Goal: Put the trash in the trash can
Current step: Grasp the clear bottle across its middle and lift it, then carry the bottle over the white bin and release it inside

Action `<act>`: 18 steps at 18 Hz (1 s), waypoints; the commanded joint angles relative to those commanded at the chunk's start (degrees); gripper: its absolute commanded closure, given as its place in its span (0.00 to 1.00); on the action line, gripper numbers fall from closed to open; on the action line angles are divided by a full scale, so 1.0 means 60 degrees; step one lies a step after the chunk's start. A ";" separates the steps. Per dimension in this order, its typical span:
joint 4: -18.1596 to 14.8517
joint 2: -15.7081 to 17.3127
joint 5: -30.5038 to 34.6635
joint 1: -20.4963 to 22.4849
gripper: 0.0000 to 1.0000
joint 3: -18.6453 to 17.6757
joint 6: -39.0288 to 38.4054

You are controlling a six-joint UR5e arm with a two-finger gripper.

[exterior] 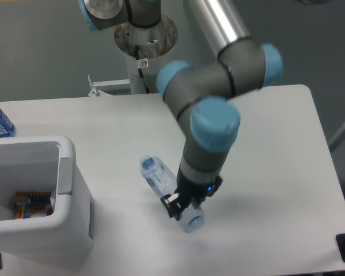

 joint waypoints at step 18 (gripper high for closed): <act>0.2201 0.1906 -0.1116 -0.1535 0.45 0.0103 -0.0411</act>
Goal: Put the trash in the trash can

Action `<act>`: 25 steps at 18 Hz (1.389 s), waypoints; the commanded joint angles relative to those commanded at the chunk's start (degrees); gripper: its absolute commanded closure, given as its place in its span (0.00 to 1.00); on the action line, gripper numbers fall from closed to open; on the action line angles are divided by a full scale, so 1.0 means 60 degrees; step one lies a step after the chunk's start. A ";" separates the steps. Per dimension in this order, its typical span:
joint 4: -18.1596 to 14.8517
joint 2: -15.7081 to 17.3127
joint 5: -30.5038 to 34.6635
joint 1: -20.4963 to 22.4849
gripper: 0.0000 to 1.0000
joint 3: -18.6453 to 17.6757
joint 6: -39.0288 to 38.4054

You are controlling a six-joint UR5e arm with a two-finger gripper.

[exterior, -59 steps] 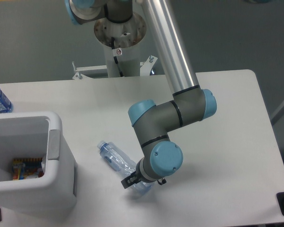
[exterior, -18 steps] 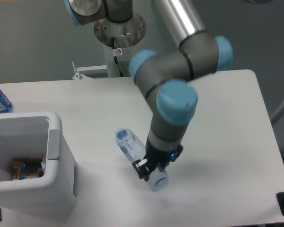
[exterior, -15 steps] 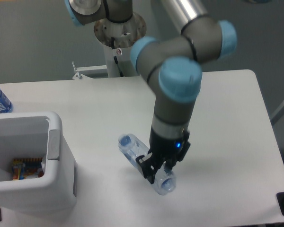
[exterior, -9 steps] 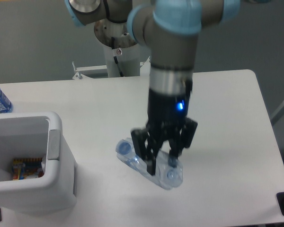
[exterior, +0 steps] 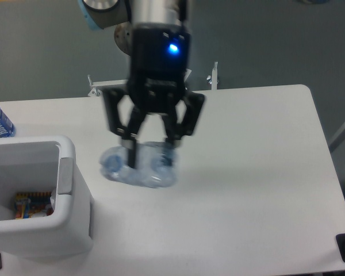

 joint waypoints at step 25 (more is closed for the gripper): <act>0.0030 -0.0396 0.0102 -0.1643 0.00 -0.0865 0.0835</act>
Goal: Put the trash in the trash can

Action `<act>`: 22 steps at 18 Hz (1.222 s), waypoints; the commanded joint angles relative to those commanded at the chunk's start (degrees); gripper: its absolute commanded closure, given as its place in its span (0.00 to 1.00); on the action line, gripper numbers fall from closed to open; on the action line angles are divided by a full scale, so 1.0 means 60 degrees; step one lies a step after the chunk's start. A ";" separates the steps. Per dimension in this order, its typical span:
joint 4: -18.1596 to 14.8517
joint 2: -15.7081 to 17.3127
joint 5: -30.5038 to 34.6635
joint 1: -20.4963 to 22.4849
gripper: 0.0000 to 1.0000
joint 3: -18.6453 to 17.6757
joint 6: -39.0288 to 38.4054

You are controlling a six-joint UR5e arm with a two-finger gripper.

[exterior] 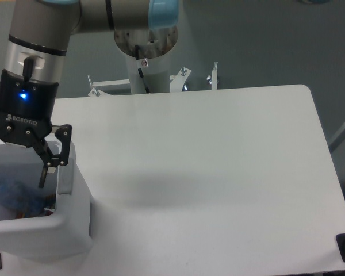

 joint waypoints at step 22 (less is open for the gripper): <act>-0.2137 0.0923 0.3088 0.4263 0.00 -0.0952 0.8420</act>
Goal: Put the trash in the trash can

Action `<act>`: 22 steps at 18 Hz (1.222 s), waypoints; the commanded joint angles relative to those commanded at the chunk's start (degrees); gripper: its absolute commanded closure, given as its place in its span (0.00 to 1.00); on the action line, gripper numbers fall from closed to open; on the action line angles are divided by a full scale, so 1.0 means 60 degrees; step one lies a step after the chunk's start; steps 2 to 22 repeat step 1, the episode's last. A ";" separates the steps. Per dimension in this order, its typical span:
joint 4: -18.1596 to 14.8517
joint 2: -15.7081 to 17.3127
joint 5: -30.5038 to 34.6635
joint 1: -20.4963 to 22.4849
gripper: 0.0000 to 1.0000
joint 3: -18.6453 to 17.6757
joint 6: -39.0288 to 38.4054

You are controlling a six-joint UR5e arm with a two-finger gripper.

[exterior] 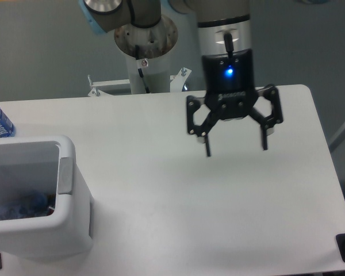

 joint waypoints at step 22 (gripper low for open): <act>-0.0031 0.0000 0.0235 0.0015 0.00 0.0000 0.0119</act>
